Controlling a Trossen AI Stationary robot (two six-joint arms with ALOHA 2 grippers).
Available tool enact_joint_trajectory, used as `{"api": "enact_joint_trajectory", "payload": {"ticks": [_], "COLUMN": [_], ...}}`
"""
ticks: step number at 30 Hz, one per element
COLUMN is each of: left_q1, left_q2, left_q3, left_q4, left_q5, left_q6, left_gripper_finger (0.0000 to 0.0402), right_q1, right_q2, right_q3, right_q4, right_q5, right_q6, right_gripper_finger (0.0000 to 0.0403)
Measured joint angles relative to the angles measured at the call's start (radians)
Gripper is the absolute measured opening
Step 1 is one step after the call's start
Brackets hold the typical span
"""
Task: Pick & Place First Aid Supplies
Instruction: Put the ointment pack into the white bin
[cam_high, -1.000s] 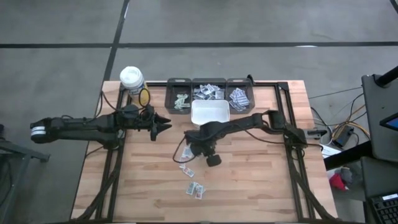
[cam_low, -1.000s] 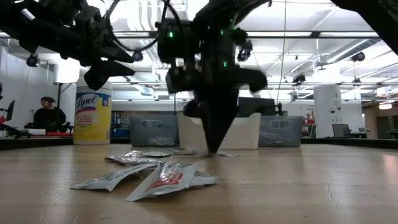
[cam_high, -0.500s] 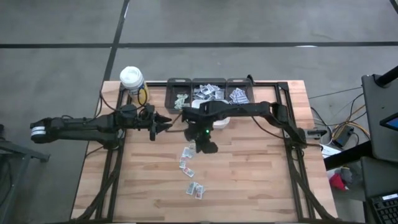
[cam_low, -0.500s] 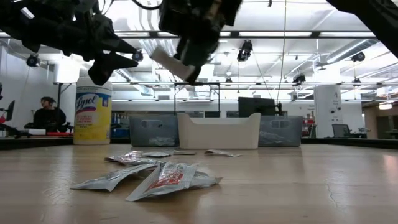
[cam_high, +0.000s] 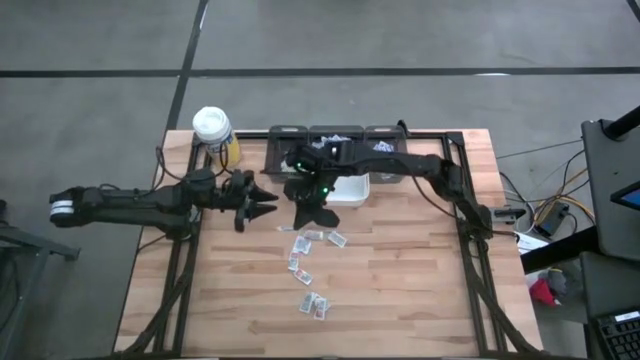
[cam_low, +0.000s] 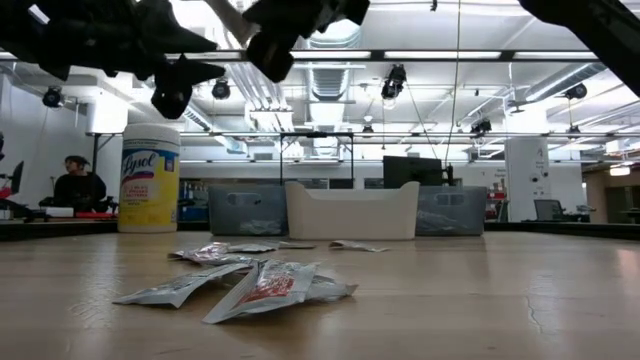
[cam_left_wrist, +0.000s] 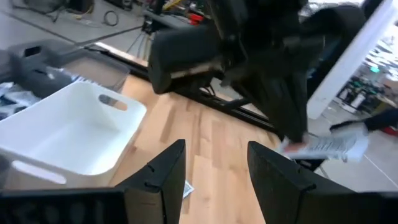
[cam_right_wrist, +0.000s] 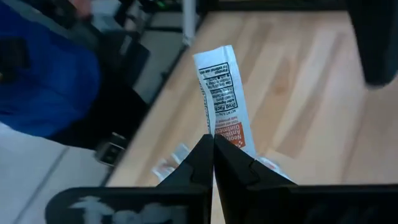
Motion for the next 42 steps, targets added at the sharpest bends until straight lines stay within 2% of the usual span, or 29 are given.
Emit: {"api": "enact_joint_trajectory", "payload": {"ticks": [2, 12, 24, 30, 35, 42], "left_q1": [-0.006, -0.012, -0.023, -0.023, -0.023, -0.029], "left_q2": [0.0, 0.0, 0.005, 0.043, 0.088, 0.17], "left_q3": [0.0, 0.0, 0.0, 0.0, 0.0, 0.001], "left_q4": [0.009, 0.045, 0.131, 0.224, 0.238, 0.423], "left_q5": [0.023, 0.068, 0.094, 0.078, 0.068, 0.071], "left_q6": [0.023, 0.038, 0.051, 0.083, 0.084, 0.073], "left_gripper_finger": [0.0165, 0.0165, 0.0165, 0.0165, 0.0165, 0.0165], "right_q1": [-0.009, -0.036, -0.069, -0.073, -0.073, -0.075], "right_q2": [0.0, 0.0, -0.001, 0.003, 0.005, 0.016], "right_q3": [0.015, 0.053, 0.048, 0.046, 0.034, 0.034], "right_q4": [0.002, 0.039, 0.14, 0.163, 0.166, 0.169], "right_q5": [-0.033, -0.036, -0.149, -0.175, -0.189, -0.189], "right_q6": [0.016, 0.046, 0.13, 0.174, 0.186, 0.194], "right_gripper_finger": [0.0008, 0.0008, 0.0008, 0.0008, 0.0008, 0.0008]}}
